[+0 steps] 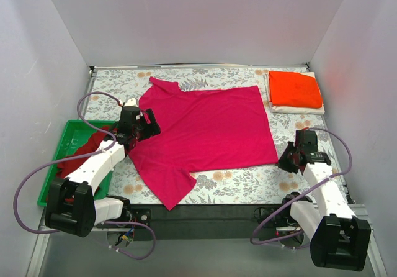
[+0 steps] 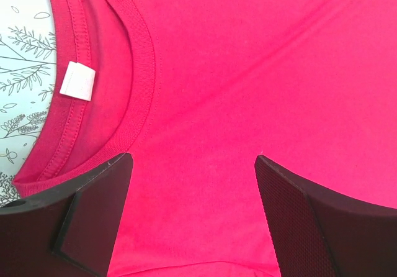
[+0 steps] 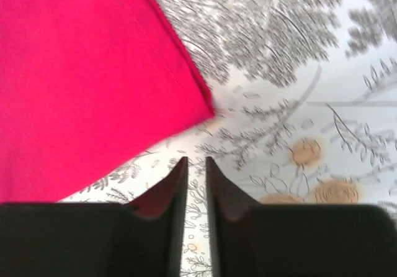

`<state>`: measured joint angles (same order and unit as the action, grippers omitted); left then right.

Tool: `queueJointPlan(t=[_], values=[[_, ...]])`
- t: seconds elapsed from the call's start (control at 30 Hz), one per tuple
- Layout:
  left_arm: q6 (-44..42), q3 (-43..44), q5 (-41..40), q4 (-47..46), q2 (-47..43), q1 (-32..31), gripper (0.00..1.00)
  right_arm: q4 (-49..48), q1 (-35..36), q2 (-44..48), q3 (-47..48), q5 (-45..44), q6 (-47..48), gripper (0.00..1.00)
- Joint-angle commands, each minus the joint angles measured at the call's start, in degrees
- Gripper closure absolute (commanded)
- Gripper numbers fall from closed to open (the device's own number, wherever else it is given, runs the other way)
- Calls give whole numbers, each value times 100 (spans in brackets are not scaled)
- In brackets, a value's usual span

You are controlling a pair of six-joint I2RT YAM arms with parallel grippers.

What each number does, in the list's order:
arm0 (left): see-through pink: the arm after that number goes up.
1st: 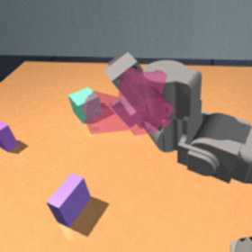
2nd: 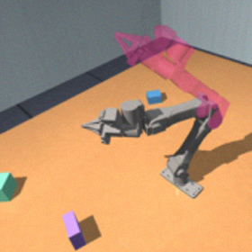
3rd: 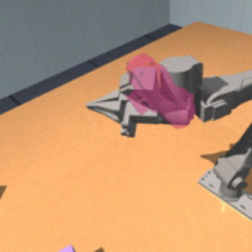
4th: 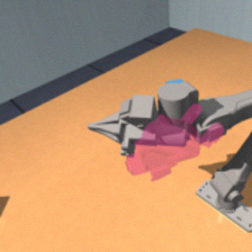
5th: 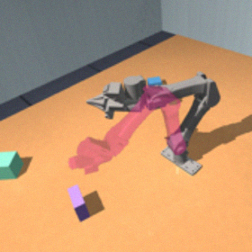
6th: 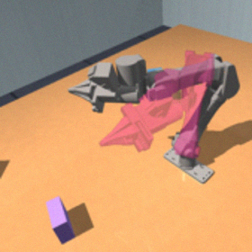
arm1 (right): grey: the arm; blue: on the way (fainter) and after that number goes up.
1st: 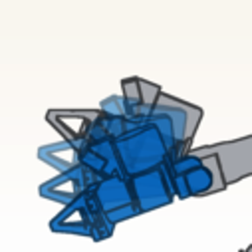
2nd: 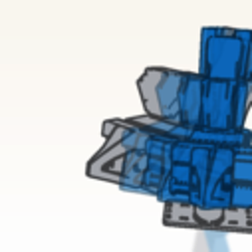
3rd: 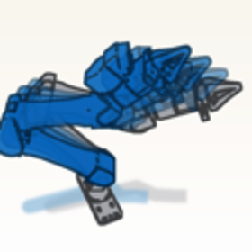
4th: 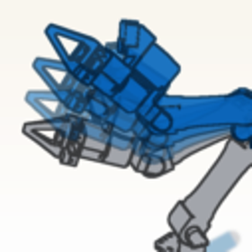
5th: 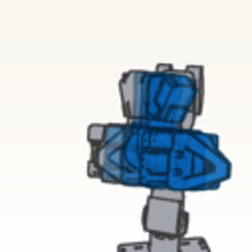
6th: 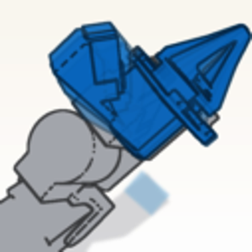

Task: Fold and stack the t-shirts
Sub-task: Flatten the tshirt out

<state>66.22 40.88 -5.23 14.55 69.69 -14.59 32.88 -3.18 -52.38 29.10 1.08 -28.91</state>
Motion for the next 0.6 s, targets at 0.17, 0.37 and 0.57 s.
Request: queueJointPlan(t=[0.17,0.37,0.57], values=[[-65,60,-206,92,-26,0,26,254,2,79,473,-319,33,61],[295,34,-250,565,62,0,25,-730,518,-631,877,742,578,47],[673,218,-654,1155,62,9,27,-1125,2497,-1721,1361,146,825,50]])
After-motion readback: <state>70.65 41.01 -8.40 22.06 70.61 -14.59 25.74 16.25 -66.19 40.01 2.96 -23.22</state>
